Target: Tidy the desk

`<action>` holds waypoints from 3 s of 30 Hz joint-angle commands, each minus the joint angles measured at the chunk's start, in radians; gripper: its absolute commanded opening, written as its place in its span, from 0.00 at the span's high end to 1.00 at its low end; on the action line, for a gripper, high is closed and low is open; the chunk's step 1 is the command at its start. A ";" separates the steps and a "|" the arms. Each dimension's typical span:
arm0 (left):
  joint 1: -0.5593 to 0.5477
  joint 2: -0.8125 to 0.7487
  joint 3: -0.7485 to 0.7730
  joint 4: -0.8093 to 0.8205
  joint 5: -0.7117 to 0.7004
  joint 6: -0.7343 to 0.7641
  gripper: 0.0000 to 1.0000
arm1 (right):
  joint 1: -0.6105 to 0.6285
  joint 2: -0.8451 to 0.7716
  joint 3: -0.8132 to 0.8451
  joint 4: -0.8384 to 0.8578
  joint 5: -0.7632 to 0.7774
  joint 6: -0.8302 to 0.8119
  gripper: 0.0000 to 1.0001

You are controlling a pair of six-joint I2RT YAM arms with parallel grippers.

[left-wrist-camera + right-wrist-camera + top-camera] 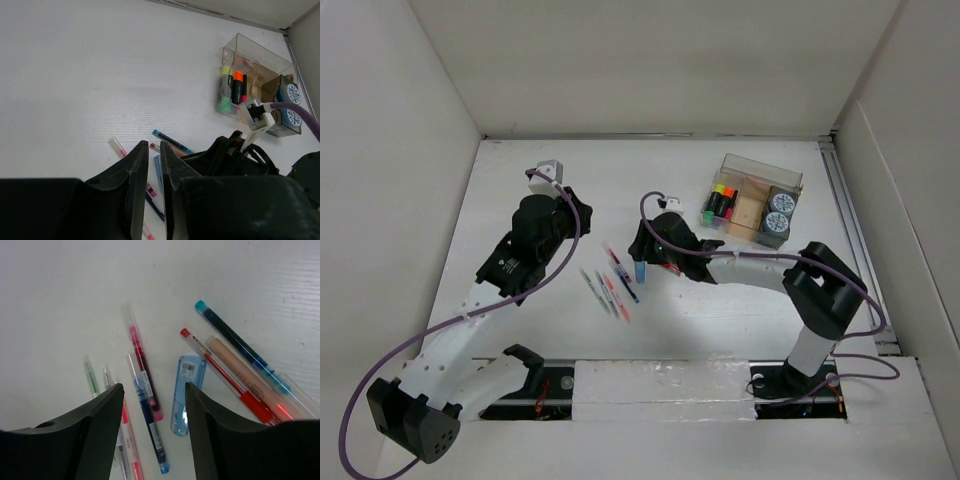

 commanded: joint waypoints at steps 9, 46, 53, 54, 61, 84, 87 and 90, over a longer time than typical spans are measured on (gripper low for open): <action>0.003 -0.039 0.039 0.046 0.019 0.006 0.87 | 0.100 0.092 0.139 -0.239 0.285 -0.030 0.43; 0.003 -0.038 0.038 0.049 0.030 0.006 0.87 | -0.022 -0.112 0.050 -0.063 0.043 -0.030 0.91; 0.003 -0.039 0.036 0.053 0.030 0.006 0.87 | -0.193 -0.121 0.015 0.052 -0.147 0.024 0.92; 0.003 -0.036 0.036 0.052 0.028 0.006 0.87 | -0.211 -0.121 0.010 0.081 -0.164 0.042 0.92; 0.003 -0.030 0.039 0.050 0.024 0.007 0.87 | -0.398 -0.127 -0.028 0.181 -0.203 0.133 0.92; 0.003 -0.015 0.044 0.041 0.011 0.016 0.88 | -0.917 0.175 0.088 0.400 -0.356 0.504 0.91; 0.003 -0.019 0.041 0.047 0.002 0.016 0.87 | -0.926 0.192 0.090 0.425 -0.350 0.532 0.90; 0.003 -0.007 0.044 0.040 0.001 0.016 0.88 | -0.926 0.215 0.104 0.428 -0.342 0.544 0.89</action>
